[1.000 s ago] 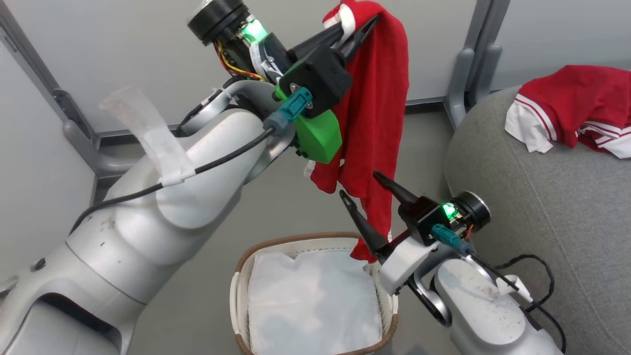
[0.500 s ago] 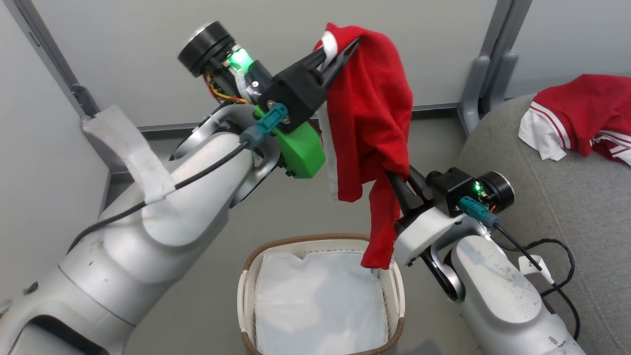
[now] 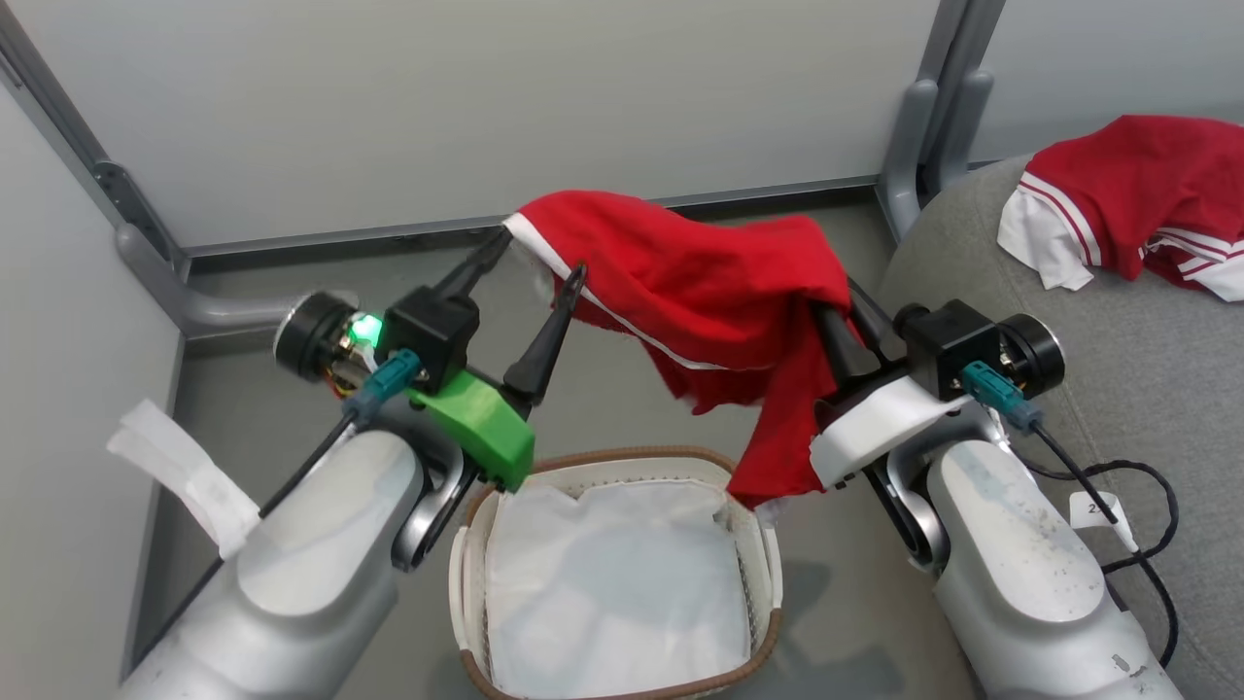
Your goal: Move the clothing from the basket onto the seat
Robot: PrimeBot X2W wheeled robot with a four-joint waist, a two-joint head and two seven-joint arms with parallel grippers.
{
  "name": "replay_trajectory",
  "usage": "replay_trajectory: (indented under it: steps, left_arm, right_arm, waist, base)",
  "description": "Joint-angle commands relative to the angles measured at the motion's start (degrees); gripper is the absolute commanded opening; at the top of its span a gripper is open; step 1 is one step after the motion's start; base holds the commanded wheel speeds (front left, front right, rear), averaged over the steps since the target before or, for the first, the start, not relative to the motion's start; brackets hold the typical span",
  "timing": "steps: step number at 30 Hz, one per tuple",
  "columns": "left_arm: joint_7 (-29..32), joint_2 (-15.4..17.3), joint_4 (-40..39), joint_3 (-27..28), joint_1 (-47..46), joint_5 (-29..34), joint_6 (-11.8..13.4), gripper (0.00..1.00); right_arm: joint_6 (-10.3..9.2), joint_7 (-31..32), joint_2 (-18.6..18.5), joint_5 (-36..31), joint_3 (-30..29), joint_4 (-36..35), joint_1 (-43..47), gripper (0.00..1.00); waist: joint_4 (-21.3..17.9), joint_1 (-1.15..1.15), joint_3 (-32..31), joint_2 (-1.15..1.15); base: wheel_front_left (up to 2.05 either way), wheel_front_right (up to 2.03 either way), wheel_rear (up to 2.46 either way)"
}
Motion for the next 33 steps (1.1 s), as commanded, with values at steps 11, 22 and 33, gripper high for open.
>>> replay_trajectory:
  steps: [11,22,33]
  left_arm:
    - [-0.99,-0.02,-2.47,2.35,12.63,-0.96,0.89,1.0]
    - [-0.95,-1.64,-7.12,4.78,19.33,2.12,0.5,1.0]
    - [-0.96,-3.48,-9.11,7.72,21.37,5.23,0.13,1.0]
  right_arm:
    - [-0.06,-0.28,-0.23,-3.06,-4.75,0.27,2.85,0.0]
    - [-0.06,-0.28,-0.24,-3.79,-7.62,-0.4,5.66,0.0]
    - [-0.06,-0.28,-0.23,-4.44,-9.81,-4.12,6.07,0.0]
  waist:
    - [-0.56,0.0,0.46,0.0]
    - [-1.86,0.0,1.07,0.0]
    - [-11.27,0.0,4.41,0.0]
  base:
    - [0.0,0.0,0.0]
    - [0.0,0.0,0.0]
    - [0.0,0.0,0.0]
